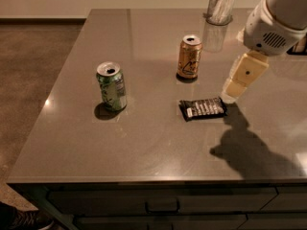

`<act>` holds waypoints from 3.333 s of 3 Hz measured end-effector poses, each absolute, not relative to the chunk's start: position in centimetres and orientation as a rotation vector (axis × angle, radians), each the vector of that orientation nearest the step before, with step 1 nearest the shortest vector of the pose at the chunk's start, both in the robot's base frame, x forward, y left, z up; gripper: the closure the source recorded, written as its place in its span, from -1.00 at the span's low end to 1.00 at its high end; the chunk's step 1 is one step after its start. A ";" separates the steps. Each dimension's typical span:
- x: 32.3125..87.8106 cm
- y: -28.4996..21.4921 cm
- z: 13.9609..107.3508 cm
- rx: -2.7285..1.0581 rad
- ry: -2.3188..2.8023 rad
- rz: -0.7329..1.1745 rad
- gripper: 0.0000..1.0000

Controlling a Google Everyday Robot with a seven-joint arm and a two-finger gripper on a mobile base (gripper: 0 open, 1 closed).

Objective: Knock orange can over

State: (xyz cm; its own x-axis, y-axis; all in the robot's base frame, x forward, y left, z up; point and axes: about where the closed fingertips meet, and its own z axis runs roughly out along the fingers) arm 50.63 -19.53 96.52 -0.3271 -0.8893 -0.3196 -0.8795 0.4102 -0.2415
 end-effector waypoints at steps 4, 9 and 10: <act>62.6 -16.1 93.7 -1.053 2.237 0.128 -1.00; 68.9 -12.2 93.5 -1.057 2.253 0.211 0.43; 68.0 -10.2 95.2 -1.258 2.359 0.014 0.99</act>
Offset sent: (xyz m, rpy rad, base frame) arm 0.0988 0.0216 -0.0170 0.3139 -0.0859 -0.2498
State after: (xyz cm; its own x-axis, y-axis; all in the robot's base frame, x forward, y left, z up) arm 67.96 -10.19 95.19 -0.4736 -0.7836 -0.4022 -0.7882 0.5808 -0.2034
